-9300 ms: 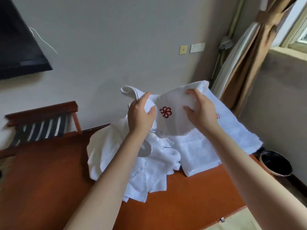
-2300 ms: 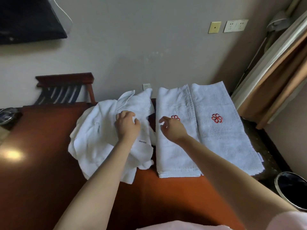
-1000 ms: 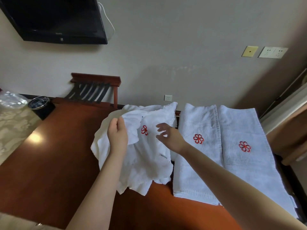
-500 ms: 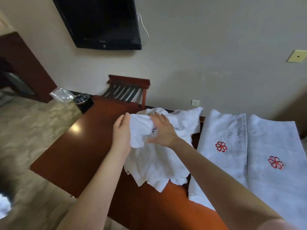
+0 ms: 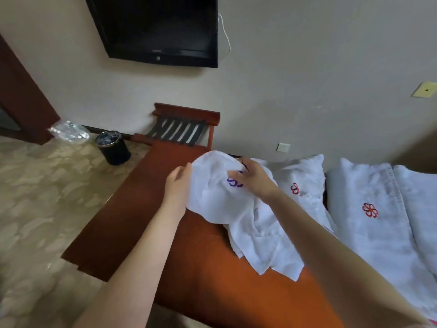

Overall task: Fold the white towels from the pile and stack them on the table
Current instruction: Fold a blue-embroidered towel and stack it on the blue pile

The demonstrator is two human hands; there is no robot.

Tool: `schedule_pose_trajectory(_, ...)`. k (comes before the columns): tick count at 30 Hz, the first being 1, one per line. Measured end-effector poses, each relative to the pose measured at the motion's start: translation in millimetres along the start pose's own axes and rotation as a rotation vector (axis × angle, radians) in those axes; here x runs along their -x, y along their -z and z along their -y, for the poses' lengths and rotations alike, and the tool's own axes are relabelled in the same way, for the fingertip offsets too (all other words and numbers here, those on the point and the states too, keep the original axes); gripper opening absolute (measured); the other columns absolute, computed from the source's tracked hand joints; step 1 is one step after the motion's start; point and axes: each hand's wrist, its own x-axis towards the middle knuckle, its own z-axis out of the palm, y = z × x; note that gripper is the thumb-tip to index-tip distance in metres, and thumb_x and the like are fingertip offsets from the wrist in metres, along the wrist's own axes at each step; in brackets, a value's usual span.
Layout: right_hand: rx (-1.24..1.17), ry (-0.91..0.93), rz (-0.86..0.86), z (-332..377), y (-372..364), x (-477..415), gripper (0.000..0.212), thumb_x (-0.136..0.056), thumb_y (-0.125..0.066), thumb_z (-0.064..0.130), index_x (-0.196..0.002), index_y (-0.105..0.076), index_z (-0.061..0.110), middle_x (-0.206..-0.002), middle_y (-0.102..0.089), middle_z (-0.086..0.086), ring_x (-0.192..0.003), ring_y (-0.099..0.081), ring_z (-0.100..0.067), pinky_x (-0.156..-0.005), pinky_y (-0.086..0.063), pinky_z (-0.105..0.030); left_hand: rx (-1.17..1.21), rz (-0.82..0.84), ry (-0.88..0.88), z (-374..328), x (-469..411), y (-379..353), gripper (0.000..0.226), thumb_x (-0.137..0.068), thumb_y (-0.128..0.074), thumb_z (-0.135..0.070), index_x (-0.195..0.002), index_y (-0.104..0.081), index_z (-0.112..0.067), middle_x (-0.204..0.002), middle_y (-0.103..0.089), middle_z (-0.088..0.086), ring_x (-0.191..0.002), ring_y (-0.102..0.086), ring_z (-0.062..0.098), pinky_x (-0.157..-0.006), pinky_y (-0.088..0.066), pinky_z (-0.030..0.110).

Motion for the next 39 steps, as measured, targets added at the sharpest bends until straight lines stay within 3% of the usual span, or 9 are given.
schedule_pose_trajectory(6, -0.323, 0.057, -0.009, 40.0, -45.2, -11.2, 0.016, -0.083, -0.072, 0.029, -0.085, -0.058, 0.021, -0.076, -0.067, 0.013, -0.070, -0.066, -0.006, -0.059, -0.049, -0.017, 0.031, 0.129, 0.056, 10.9, -28.7, 24.7, 0.017, -0.097, -0.050, -0.038, -0.095, -0.059, -0.025, -0.100, -0.065, 0.003, -0.094, -0.062, 0.021, -0.085, -0.050, 0.038)
schedule_pose_trajectory(10, -0.442, 0.091, 0.042, 59.0, -90.7, -27.2, 0.013, -0.084, -0.071, 0.029, -0.087, -0.059, 0.024, -0.089, -0.068, 0.000, -0.081, -0.069, -0.016, -0.066, -0.054, -0.025, 0.066, 0.254, 0.052, 16.2, -43.7, 52.9, 0.046, -0.098, -0.042, -0.049, -0.134, -0.047, -0.021, -0.134, -0.054, 0.008, -0.120, -0.054, 0.021, -0.102, -0.043, 0.043)
schedule_pose_trajectory(13, -0.544, 0.087, 0.102, 85.0, -122.2, -41.8, 0.020, -0.081, -0.073, 0.029, -0.093, -0.060, 0.020, -0.102, -0.067, -0.014, -0.089, -0.069, -0.028, -0.077, -0.057, -0.041, 0.059, 0.214, 0.015, 8.0, -61.1, 79.3, 0.033, -0.098, -0.041, -0.048, -0.121, -0.056, -0.030, -0.129, -0.060, 0.005, -0.116, -0.058, 0.016, -0.096, -0.047, 0.033)
schedule_pose_trajectory(17, -0.613, 0.097, 0.142, 121.4, -160.6, -73.7, 0.022, -0.081, -0.074, 0.027, -0.094, -0.060, 0.018, -0.096, -0.068, -0.014, -0.083, -0.068, -0.028, -0.075, -0.057, -0.041, 0.013, 0.114, -0.047, -18.1, -97.4, 123.5, 0.031, -0.082, -0.041, -0.068, -0.101, -0.060, -0.053, -0.098, -0.069, -0.022, -0.090, -0.064, -0.009, -0.065, -0.050, 0.009)
schedule_pose_trajectory(22, -0.593, 0.042, -0.033, 134.6, -217.9, -110.6, 0.019, -0.079, -0.075, 0.030, -0.091, -0.063, 0.022, -0.090, -0.070, -0.008, -0.080, -0.069, -0.025, -0.068, -0.056, -0.033, -0.010, 0.146, -0.068, -24.1, -157.0, 172.3, 0.021, -0.082, -0.046, -0.065, -0.088, -0.064, -0.058, -0.090, -0.069, -0.025, -0.094, -0.065, 0.006, -0.079, -0.052, 0.030)
schedule_pose_trajectory(28, -0.516, -0.001, -0.134, 152.7, -283.3, -145.5, 0.020, -0.080, -0.074, 0.034, -0.095, -0.064, 0.025, -0.094, -0.070, -0.005, -0.085, -0.070, -0.023, -0.069, -0.055, -0.030, 0.015, 0.147, -0.024, -30.0, -222.7, 225.1, 0.022, -0.096, -0.044, -0.050, -0.089, -0.055, -0.033, -0.086, -0.059, -0.014, -0.083, -0.058, 0.009, -0.073, -0.046, 0.028)
schedule_pose_trajectory(34, -0.458, -0.081, -0.241, 137.0, -298.3, -168.2, 0.017, -0.083, -0.072, 0.031, -0.095, -0.063, 0.023, -0.093, -0.070, -0.003, -0.080, -0.070, -0.017, -0.065, -0.055, -0.027, -0.053, 0.178, -0.024, -34.6, -252.0, 233.7, 0.016, -0.090, -0.049, -0.055, -0.077, -0.057, -0.050, -0.085, -0.058, -0.021, -0.084, -0.054, -0.001, -0.075, -0.046, 0.029)
schedule_pose_trajectory(38, -0.331, -0.157, -0.205, 112.6, -303.3, -181.5, 0.018, -0.086, -0.070, 0.033, -0.098, -0.062, 0.022, -0.095, -0.069, -0.002, -0.083, -0.070, -0.018, -0.070, -0.059, -0.030, -0.139, 0.159, 0.025, -19.3, -270.3, 241.4, 0.035, -0.087, -0.054, -0.054, -0.114, -0.059, -0.032, -0.111, -0.059, -0.008, -0.100, -0.056, 0.012, -0.089, -0.047, 0.035)
schedule_pose_trajectory(39, -0.327, -0.173, -0.209, 106.0, -305.6, -182.5, 0.018, -0.085, -0.071, 0.032, -0.097, -0.061, 0.021, -0.093, -0.070, -0.002, -0.081, -0.070, -0.017, -0.066, -0.058, -0.027, -0.174, 0.166, 0.030, -15.4, -274.2, 243.3, 0.029, -0.087, -0.055, -0.053, -0.108, -0.059, -0.033, -0.107, -0.058, -0.010, -0.097, -0.055, 0.010, -0.084, -0.047, 0.032)
